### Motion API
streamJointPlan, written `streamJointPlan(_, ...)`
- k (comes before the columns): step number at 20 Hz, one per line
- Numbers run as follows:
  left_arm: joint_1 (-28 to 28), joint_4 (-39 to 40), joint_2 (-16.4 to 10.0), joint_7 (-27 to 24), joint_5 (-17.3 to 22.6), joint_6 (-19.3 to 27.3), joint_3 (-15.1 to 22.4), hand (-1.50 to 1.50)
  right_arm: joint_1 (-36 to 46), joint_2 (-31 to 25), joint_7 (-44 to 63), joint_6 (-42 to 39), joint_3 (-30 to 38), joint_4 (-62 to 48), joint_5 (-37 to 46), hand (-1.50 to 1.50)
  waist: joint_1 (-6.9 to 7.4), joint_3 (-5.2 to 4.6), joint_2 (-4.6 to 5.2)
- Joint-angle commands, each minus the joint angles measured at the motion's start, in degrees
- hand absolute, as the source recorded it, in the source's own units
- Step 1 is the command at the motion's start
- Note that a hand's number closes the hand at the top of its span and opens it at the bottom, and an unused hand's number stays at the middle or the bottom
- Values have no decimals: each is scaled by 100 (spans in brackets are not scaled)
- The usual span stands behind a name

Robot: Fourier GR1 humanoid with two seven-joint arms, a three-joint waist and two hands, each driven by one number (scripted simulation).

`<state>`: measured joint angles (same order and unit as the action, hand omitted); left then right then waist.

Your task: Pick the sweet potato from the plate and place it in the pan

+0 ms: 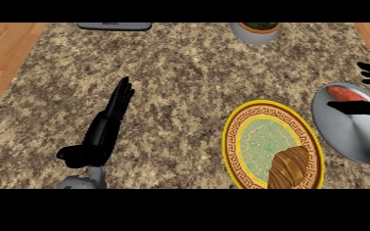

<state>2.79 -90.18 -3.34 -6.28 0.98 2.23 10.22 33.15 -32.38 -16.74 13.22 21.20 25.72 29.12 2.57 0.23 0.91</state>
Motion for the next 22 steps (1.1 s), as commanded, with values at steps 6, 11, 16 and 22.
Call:
streamJointPlan(6, -15, 87, 104, -1, -72, 117, -15, 0, 253, 26, -1623, -22, 1171, -451, -1209, -150, -116, 1, -29)
streamJointPlan(11, -159, 188, 46, -115, -24, 57, -132, 0, -37, -652, -1617, -1450, 1586, -607, -1820, -150, -237, -14, -72)
streamJointPlan(16, -283, -211, -55, 95, -66, 24, -90, 0, -739, -933, -2148, -2804, 1809, -698, -2268, -150, -264, -14, -90)
streamJointPlan(22, -204, -109, -1, 124, -20, -35, -151, 0, -1379, -1167, -2727, -3969, 1627, -622, -2366, -150, -251, -18, -87)
